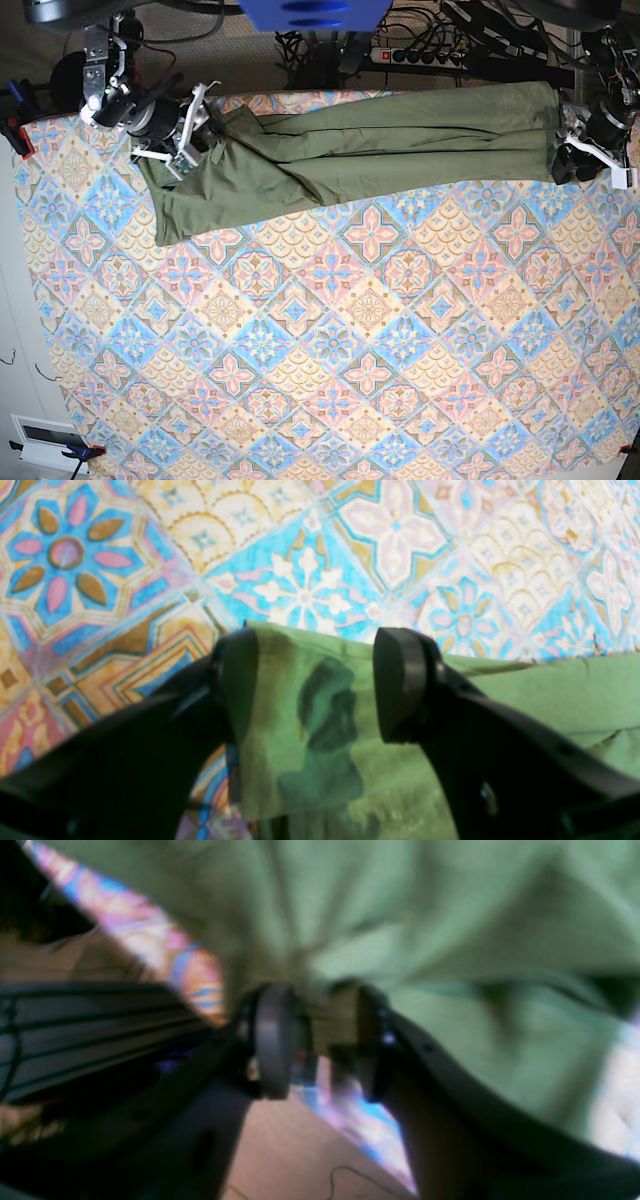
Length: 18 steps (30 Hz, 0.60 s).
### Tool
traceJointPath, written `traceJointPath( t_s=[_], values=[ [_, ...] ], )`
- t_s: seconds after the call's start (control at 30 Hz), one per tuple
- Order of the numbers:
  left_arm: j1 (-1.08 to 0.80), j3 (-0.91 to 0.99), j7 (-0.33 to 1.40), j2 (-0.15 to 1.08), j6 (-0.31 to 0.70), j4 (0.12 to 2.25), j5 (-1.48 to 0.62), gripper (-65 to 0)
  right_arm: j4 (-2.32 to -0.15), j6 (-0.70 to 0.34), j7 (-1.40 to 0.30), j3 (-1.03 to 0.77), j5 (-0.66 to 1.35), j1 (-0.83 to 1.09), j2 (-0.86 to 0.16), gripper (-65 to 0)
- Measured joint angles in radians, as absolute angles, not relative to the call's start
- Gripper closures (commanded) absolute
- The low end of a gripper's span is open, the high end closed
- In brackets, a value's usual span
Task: Layout the t-shirt on the table in an organized manner, then fold the t-shirt properly
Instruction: 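Grasp the shirt's folded end with the right gripper and tuck it inward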
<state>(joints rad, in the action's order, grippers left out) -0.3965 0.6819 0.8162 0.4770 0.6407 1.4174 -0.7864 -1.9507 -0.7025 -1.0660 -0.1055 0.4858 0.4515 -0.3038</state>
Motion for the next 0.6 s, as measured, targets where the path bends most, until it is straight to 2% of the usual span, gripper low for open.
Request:
traceJointPath(
  t_s=[0.17, 0.4, 0.6],
  values=[
    [-0.402, 0.678, 0.958, 0.517, 0.645, 1.417, -0.784, -36.8, -1.951, -0.692, -1.073, -0.250, 0.601, 0.451, -0.313, -25.9],
    [-0.417, 0.682, 1.021, 0.571, 0.645, 1.417, -0.786, -36.9, -1.951, -0.695, -1.067, -0.256, 0.685, 0.399, -0.308, -25.9],
    [-0.426, 0.682, 1.091, 0.550, 0.641, 1.414, -0.779, -36.9, -1.951, -0.696, -1.082, -0.250, 0.685, 0.404, -0.303, -25.9]
  ],
)
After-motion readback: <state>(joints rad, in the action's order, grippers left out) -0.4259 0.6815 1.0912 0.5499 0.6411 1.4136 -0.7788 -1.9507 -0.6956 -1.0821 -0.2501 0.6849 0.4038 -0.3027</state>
